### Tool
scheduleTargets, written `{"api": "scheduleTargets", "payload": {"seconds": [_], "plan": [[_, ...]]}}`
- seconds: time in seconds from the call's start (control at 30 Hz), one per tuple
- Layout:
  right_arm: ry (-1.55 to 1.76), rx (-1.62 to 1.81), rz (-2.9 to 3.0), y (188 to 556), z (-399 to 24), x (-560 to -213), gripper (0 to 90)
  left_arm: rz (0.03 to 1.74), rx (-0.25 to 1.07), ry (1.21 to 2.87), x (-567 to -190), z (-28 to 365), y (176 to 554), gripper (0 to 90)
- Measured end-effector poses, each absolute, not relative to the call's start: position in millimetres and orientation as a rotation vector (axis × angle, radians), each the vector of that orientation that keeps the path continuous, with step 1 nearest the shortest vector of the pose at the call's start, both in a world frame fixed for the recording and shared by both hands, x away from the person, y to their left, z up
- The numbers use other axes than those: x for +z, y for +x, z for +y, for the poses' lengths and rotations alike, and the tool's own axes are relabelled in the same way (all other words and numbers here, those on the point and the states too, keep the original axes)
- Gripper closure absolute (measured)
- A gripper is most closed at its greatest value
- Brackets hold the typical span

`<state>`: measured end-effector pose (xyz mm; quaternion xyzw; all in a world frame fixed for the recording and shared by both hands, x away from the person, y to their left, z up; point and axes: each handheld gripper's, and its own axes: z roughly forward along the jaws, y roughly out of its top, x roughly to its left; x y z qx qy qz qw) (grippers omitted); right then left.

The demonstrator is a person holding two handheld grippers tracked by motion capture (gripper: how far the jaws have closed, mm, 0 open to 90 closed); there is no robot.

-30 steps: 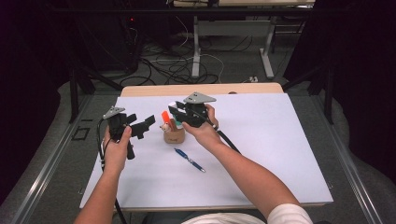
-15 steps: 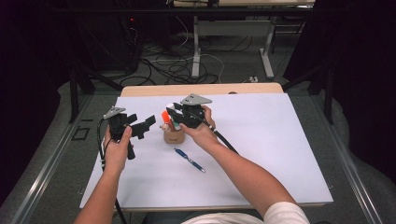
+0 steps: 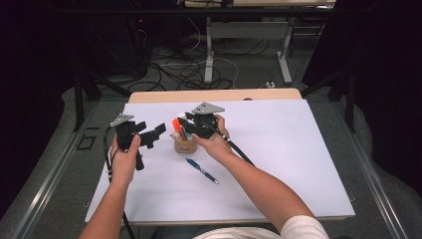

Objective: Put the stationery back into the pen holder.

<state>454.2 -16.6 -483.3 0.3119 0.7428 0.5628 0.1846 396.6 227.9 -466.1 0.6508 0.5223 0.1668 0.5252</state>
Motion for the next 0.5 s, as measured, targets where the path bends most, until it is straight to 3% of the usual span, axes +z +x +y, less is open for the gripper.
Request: {"api": "scheduleTargets", "payload": {"seconds": [0.5], "plan": [[0.881,1.544,2.141,454.7,-13.9,-492.6,65.1,1.247,0.398,1.565,-466.3,227.9,396.7,10.6]]}}
